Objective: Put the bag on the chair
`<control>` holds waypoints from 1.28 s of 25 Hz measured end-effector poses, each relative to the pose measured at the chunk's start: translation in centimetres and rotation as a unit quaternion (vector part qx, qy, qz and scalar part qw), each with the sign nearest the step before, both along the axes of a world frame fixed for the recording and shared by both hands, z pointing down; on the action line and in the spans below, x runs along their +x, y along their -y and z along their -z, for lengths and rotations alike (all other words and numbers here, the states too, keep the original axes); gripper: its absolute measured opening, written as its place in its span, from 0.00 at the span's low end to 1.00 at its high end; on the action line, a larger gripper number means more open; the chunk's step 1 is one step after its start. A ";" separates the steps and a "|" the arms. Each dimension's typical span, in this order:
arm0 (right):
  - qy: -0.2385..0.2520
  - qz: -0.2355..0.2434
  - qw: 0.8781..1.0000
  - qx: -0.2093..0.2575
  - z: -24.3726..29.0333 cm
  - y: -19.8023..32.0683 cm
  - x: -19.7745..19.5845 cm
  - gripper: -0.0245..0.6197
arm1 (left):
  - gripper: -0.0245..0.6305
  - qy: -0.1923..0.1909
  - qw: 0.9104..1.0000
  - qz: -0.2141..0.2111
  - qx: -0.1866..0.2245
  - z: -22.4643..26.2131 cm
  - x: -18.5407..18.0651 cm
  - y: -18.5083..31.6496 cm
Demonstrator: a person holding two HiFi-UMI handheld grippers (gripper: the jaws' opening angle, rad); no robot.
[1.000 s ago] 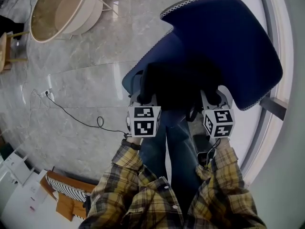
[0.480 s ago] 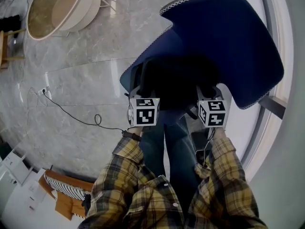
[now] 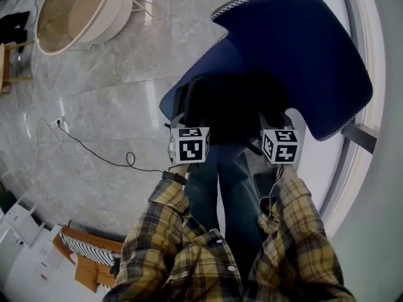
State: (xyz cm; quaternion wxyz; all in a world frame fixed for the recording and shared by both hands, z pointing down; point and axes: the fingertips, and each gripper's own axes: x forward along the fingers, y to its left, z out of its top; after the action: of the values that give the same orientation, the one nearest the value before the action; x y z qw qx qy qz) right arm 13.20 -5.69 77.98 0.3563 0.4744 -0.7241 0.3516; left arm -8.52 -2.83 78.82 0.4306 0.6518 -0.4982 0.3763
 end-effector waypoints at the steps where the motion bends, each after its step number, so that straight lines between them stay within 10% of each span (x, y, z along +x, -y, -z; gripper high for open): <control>1: 0.006 -0.007 1.000 -0.002 0.0 0.0 0.1 0.22 | 0.26 0.003 1.000 0.004 0.002 0.1 -0.1 0.1; 32: 0.086 -0.089 0.992 0.032 6.8 1.4 1.7 0.39 | 0.41 0.027 0.994 0.035 0.096 8.0 -1.7 4.1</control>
State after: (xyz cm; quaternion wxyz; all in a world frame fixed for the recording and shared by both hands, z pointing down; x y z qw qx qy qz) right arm 14.91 -7.12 71.20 0.2442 0.5162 -0.7180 0.3980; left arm -10.18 -6.94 70.80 0.3652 0.6618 -0.5663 0.3285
